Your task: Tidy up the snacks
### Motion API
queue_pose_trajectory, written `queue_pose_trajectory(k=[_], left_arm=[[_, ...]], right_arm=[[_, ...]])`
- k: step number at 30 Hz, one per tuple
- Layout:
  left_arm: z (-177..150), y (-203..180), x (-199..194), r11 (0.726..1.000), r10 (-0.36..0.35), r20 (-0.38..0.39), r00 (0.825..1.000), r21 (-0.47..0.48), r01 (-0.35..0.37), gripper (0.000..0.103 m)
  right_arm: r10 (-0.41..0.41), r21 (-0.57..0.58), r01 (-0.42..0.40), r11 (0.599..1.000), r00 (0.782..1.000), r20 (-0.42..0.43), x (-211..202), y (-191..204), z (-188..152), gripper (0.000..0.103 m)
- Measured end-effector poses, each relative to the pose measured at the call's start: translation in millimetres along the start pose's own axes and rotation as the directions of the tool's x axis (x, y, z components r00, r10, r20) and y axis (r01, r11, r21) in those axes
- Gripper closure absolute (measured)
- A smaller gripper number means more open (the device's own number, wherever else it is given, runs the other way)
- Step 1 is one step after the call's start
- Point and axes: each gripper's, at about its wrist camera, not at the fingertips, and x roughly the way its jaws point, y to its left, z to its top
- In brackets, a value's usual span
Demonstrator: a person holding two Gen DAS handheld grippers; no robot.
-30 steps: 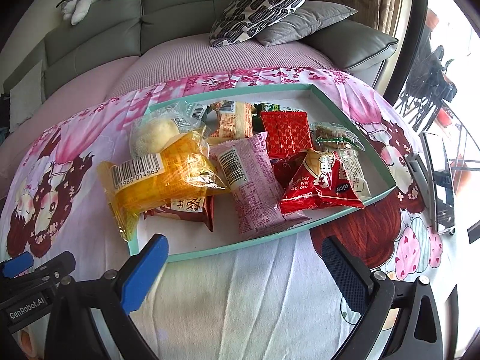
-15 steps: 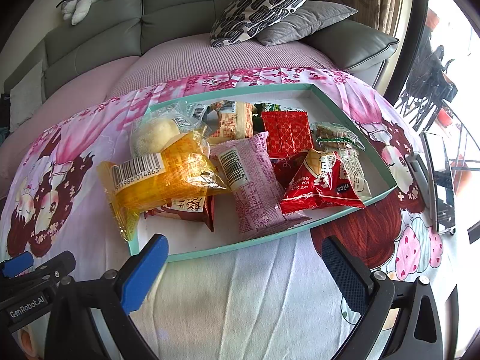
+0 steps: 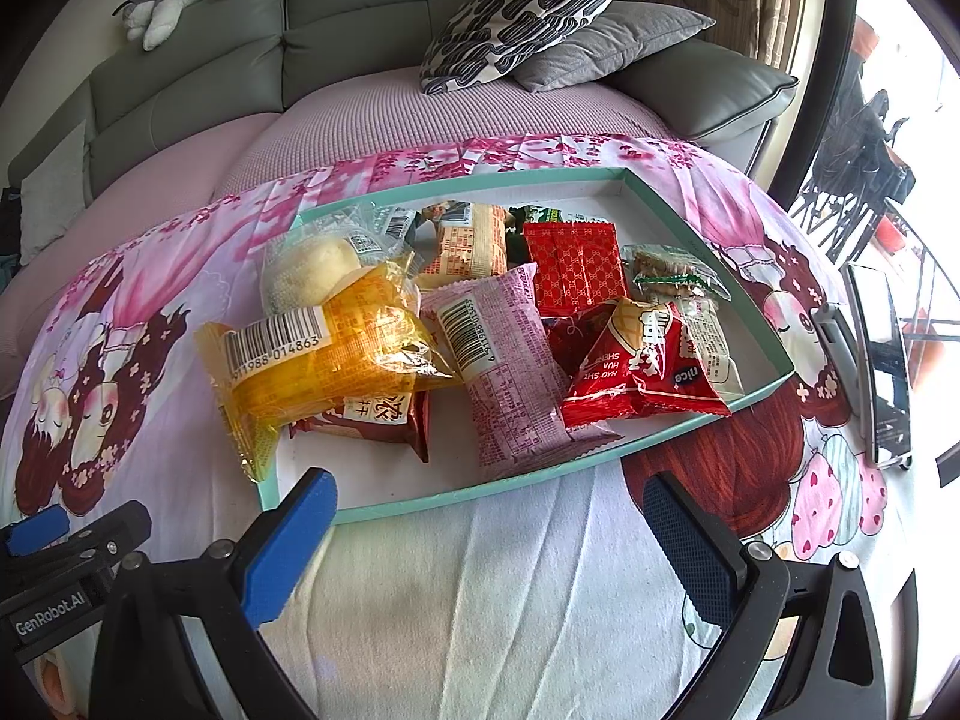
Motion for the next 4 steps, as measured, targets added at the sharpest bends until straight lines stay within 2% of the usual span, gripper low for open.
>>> queue_pose_trajectory(k=[4], left_arm=[[-0.3, -2.1, 0.3, 1.000, 0.002, -0.001, 1.000, 0.007, -0.002, 0.010]], right_arm=[[0.001, 0.000, -0.001, 1.000, 1.000, 0.000, 0.1, 0.2, 0.0, 0.000]])
